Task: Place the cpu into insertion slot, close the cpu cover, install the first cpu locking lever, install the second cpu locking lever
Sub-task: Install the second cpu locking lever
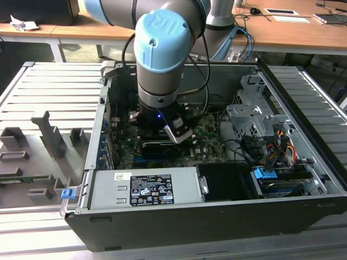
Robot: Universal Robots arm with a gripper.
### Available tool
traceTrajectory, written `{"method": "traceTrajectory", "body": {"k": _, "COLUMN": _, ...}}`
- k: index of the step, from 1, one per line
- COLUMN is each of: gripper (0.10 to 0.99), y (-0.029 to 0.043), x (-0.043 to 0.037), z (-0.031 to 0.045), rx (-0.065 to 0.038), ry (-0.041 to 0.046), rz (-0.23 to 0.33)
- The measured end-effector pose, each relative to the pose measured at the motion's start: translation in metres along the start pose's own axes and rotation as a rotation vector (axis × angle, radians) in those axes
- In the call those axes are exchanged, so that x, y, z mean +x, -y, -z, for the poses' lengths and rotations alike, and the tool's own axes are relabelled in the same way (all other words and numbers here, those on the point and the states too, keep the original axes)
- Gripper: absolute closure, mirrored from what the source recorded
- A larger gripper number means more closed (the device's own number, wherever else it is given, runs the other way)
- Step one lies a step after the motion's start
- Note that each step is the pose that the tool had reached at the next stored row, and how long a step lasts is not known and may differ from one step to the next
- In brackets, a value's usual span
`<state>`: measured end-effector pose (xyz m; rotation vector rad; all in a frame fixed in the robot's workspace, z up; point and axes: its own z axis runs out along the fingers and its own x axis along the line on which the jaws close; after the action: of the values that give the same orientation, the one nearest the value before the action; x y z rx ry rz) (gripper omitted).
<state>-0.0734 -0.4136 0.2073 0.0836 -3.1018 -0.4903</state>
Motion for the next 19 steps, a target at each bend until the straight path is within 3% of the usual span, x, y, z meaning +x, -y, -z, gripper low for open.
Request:
{"method": "traceTrajectory", "body": {"k": 9, "gripper": 0.98, "y": 0.0032, "x": 0.0009, "z": -0.0101, "rx": -0.018, "ry": 0.0016, "rz": -0.002}}
{"method": "traceTrajectory", "body": {"k": 15, "gripper": 0.98, "y": 0.0047, "x": 0.0009, "z": -0.0146, "rx": -0.043, "ry": 0.0028, "rz": -0.002}}
{"method": "traceTrajectory", "body": {"k": 19, "gripper": 0.98, "y": 0.0052, "x": 0.002, "z": -0.0166, "rx": -0.053, "ry": 0.0036, "rz": -0.002}}
